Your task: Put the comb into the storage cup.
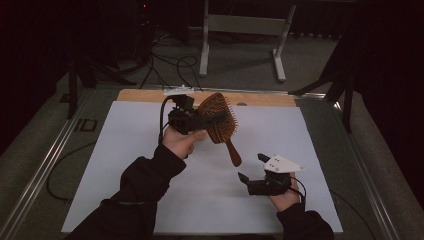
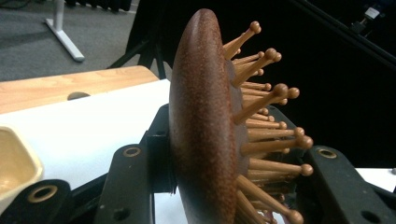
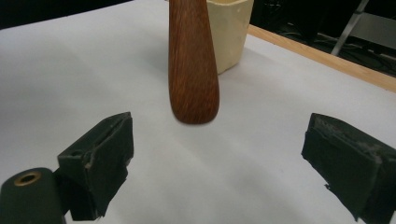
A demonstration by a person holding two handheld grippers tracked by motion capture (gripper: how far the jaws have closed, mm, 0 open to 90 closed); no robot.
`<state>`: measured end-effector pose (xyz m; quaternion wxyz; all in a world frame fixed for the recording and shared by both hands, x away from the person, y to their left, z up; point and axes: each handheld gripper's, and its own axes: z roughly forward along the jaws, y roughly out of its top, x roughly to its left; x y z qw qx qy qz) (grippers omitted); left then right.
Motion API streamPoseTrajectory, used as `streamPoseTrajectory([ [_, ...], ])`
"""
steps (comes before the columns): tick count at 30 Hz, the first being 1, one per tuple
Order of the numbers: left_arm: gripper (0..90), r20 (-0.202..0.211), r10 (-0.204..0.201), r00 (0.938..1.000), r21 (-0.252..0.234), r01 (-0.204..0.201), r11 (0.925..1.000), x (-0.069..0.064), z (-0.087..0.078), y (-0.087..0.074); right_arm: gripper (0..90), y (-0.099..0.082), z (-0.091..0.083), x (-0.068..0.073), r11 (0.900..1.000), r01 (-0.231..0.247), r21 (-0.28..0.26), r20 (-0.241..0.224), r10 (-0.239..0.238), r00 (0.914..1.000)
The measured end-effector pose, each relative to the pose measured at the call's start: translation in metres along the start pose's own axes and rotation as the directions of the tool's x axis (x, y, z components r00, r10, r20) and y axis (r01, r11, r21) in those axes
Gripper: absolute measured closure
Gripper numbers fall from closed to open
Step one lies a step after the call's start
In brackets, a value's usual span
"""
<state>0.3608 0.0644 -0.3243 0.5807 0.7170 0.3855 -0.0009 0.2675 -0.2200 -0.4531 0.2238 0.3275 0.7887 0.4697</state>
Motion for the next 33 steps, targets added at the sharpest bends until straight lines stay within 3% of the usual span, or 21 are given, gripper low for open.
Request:
streamPoseTrajectory([
  [13,55.5,-0.046,-0.022,0.9987,-0.052,0.019,0.9985,0.020,-0.022,0.021,8.8,-0.005,-0.005,-0.001,0.9999,-0.012,-0.002,0.025,0.012,0.9996],
  [26,55.5,-0.123,-0.039,0.9917,-0.107,0.026,0.9939,0.039,-0.045,0.041,8.9,-0.007,-0.010,-0.003,0.9999,-0.010,-0.004,0.036,0.010,0.9993],
  [33,55.6,-0.146,-0.056,0.9876,-0.134,0.037,0.9904,0.051,-0.049,0.046,8.9,-0.007,-0.010,-0.003,1.0000,-0.001,-0.004,0.036,0.002,0.9993],
])
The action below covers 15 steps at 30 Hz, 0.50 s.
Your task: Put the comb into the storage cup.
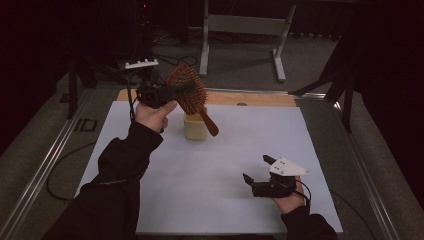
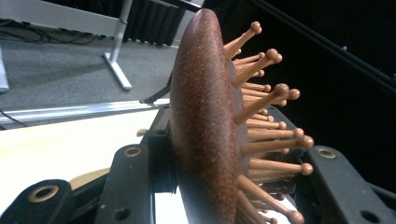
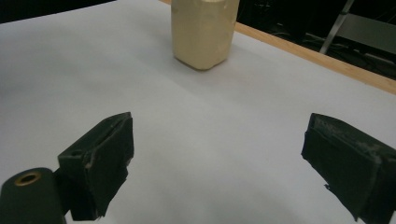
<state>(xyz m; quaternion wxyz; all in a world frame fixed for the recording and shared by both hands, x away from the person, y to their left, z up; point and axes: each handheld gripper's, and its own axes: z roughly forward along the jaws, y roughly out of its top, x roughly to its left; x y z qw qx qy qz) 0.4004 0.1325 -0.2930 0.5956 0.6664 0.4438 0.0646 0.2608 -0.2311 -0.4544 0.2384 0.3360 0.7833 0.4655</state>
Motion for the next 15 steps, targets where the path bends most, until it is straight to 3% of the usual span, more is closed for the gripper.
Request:
streamPoseTrajectory([
  [15,55.7,-0.096,-0.033,0.9949,-0.062,0.027,0.9977,0.030,0.002,0.006,9.0,-0.001,0.003,0.002,0.9999,0.006,0.014,-0.018,-0.006,0.9998],
])
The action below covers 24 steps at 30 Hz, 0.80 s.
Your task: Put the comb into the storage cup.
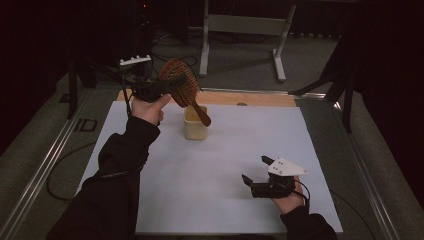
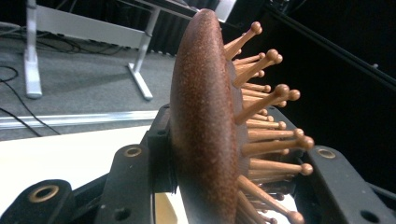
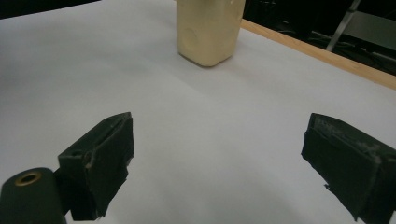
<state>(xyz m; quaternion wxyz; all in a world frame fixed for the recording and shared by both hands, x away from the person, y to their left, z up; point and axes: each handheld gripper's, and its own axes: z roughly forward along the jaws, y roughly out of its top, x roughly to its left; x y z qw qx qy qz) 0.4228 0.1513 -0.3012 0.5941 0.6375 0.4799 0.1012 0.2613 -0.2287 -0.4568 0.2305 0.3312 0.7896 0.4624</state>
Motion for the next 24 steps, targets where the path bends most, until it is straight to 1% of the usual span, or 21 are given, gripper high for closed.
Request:
streamPoseTrajectory([
  [4,55.7,-0.026,-0.023,0.9994,-0.029,0.022,0.9994,0.007,0.000,0.004,9.0,0.000,0.000,0.000,1.0000,0.002,0.001,-0.001,-0.002,1.0000],
  [7,55.7,-0.045,-0.021,0.9988,-0.038,0.020,0.9991,0.010,0.001,0.005,9.0,0.000,0.000,-0.001,1.0000,0.002,-0.005,-0.001,-0.002,1.0000],
  [11,55.7,-0.068,-0.034,0.9971,-0.044,0.031,0.9986,0.014,0.005,0.006,9.0,0.000,-0.001,-0.001,1.0000,0.002,-0.005,-0.002,-0.002,1.0000],
  [13,55.7,-0.087,-0.028,0.9958,-0.042,0.024,0.9988,0.015,0.007,0.005,9.0,0.000,-0.001,-0.001,1.0000,0.000,-0.005,-0.002,0.000,1.0000],
  [19,55.7,-0.111,-0.037,0.9931,-0.057,0.031,0.9979,0.021,0.013,0.000,9.0,0.000,-0.001,-0.001,1.0000,0.001,-0.003,-0.004,-0.001,1.0000],
  [21,55.7,-0.128,-0.047,0.9906,-0.061,0.039,0.9974,0.023,0.016,-0.003,9.0,0.000,-0.001,-0.001,1.0000,0.001,-0.004,-0.005,-0.001,1.0000],
  [22,55.7,-0.129,-0.047,0.9905,-0.052,0.040,0.9978,0.025,0.018,-0.004,9.0,0.000,-0.001,-0.001,1.0000,0.002,-0.004,-0.006,-0.002,1.0000],
  [24,55.7,-0.144,-0.040,0.9888,-0.043,0.034,0.9985,0.026,0.021,-0.007,9.0,0.000,-0.001,-0.001,1.0000,0.003,-0.004,-0.004,-0.003,1.0000],
])
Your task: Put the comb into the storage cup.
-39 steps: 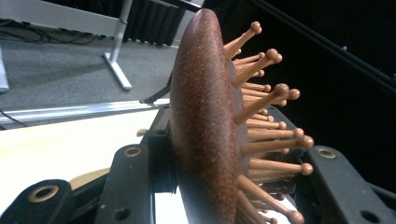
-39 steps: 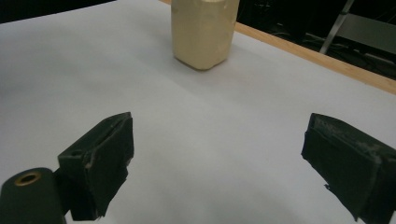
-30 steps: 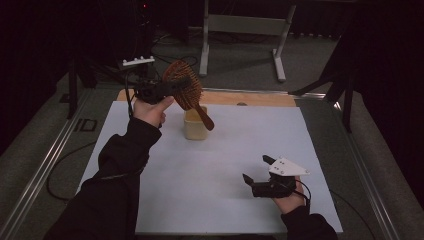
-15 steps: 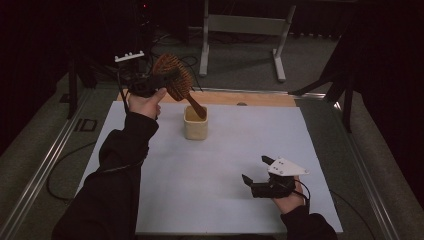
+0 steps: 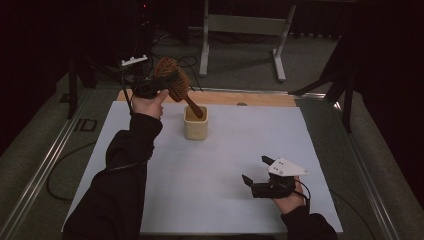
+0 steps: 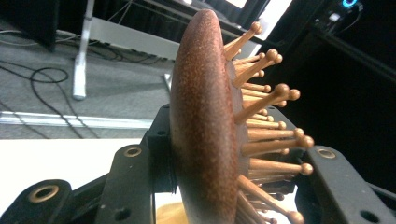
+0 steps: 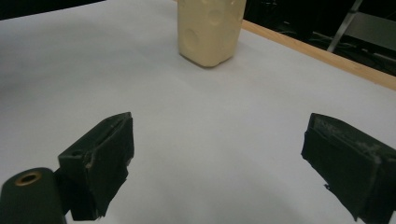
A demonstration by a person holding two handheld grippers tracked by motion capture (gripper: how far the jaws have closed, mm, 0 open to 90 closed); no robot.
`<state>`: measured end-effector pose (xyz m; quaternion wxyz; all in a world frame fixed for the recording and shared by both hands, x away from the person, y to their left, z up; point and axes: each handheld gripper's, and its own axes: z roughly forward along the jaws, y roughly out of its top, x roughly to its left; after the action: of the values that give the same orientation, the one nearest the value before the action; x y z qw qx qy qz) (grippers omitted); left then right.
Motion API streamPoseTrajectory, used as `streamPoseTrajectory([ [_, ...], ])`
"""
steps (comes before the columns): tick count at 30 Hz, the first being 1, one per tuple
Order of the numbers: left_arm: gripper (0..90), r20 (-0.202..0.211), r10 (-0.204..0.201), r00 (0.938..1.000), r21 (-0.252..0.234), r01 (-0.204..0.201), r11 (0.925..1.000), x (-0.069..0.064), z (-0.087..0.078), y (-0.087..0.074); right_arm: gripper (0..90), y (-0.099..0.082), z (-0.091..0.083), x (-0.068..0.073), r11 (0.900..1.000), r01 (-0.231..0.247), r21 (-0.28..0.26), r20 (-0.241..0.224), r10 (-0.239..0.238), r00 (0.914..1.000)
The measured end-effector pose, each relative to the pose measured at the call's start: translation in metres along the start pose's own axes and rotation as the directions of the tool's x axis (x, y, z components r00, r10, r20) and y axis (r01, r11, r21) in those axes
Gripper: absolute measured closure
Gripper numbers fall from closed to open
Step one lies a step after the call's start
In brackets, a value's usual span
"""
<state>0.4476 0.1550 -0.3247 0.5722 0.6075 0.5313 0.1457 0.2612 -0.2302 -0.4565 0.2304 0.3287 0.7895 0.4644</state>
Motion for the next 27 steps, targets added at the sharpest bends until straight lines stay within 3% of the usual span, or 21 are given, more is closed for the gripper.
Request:
streamPoseTrajectory([
  [7,55.6,-0.017,0.023,0.9996,0.016,-0.022,0.9996,0.003,0.009,-0.008,9.2,0.000,0.000,0.000,1.0000,0.000,-0.002,-0.003,0.000,1.0000],
  [27,55.6,-0.017,-0.005,0.9998,0.092,0.007,0.9958,0.013,0.036,-0.034,9.2,-0.001,0.001,0.000,1.0000,0.006,0.005,-0.004,-0.006,1.0000],
])
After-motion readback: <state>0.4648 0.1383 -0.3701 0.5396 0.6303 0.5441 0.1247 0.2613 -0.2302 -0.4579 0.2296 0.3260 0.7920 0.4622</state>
